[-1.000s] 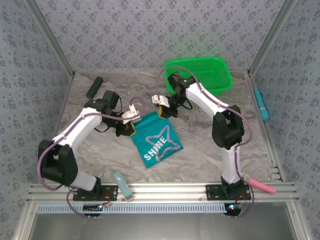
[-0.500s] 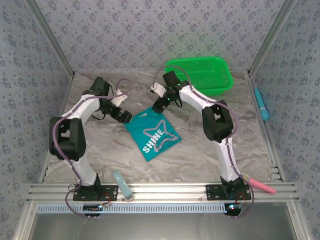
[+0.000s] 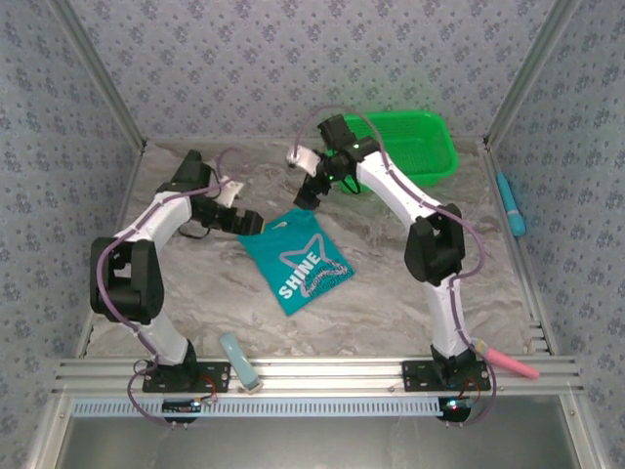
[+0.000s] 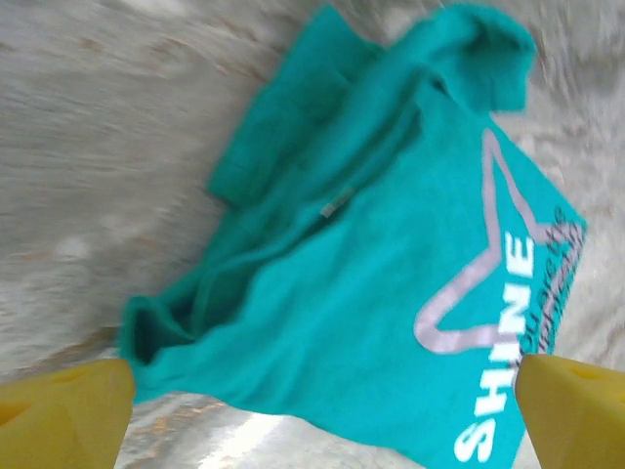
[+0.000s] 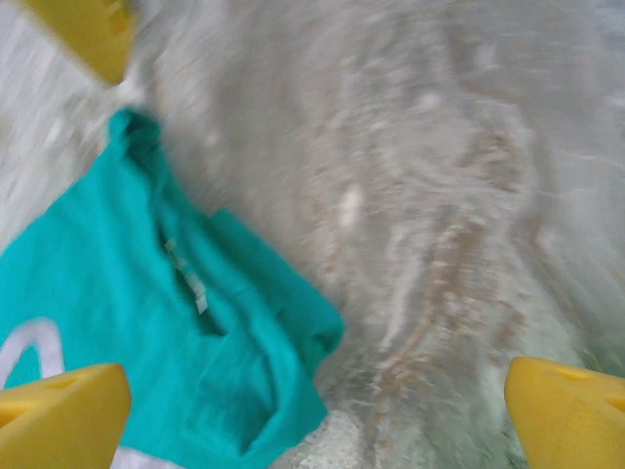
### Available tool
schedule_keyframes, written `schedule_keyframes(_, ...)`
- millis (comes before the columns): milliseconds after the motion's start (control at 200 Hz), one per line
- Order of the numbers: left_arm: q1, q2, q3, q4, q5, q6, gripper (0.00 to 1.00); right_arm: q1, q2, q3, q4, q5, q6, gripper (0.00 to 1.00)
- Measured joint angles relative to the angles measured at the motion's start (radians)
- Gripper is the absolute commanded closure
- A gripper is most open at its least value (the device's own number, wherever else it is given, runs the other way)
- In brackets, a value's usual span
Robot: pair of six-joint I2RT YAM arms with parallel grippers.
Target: Fold the inside-out t-shirt
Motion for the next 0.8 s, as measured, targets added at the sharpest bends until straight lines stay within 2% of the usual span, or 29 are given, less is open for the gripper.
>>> schedule_keyframes(90, -0.024, 0.016, 0.006, -0.037, -0.004, 0.103, 0.0, 0.008, 0.061, 0.004, -0.08, -0.033, -0.136, 0.0)
schedule_keyframes(180, -0.023, 0.108, 0.063, -0.097, -0.024, 0.178, 0.04, 0.005, 0.159, 0.058, -0.131, -0.044, -0.228, 0.0)
schedule_keyframes(310, -0.023, 0.25, 0.132, -0.124, -0.07, 0.229, 0.02, -0.006, 0.317, 0.217, -0.172, -0.043, -0.279, 0.0)
schedule_keyframes(425, -0.024, 0.284, 0.147, -0.143, -0.094, 0.254, 0.03, -0.015, 0.401, 0.315, -0.188, -0.044, -0.282, 0.01)
schedule_keyframes(490, -0.024, 0.303, 0.188, -0.165, -0.109, 0.261, 0.03, -0.021, 0.427, 0.346, -0.191, -0.052, -0.274, 0.09)
schedule_keyframes(560, -0.024, 0.34, 0.239, -0.177, -0.125, 0.261, 0.04, -0.028, 0.464, 0.41, -0.211, -0.081, -0.242, 0.24)
schedule_keyframes(585, -0.025, 0.352, 0.253, -0.179, -0.13, 0.259, 0.04, -0.032, 0.48, 0.436, -0.214, -0.095, -0.238, 0.27)
schedule_keyframes(730, -0.025, 0.402, 0.319, -0.209, -0.153, 0.253, 0.04, -0.053, 0.509, 0.475, -0.232, -0.151, -0.205, 0.27)
schedule_keyframes(800, -0.025, 0.41, 0.339, -0.225, -0.153, 0.254, 0.17, -0.061, 0.51, 0.476, -0.252, -0.171, -0.197, 0.3)
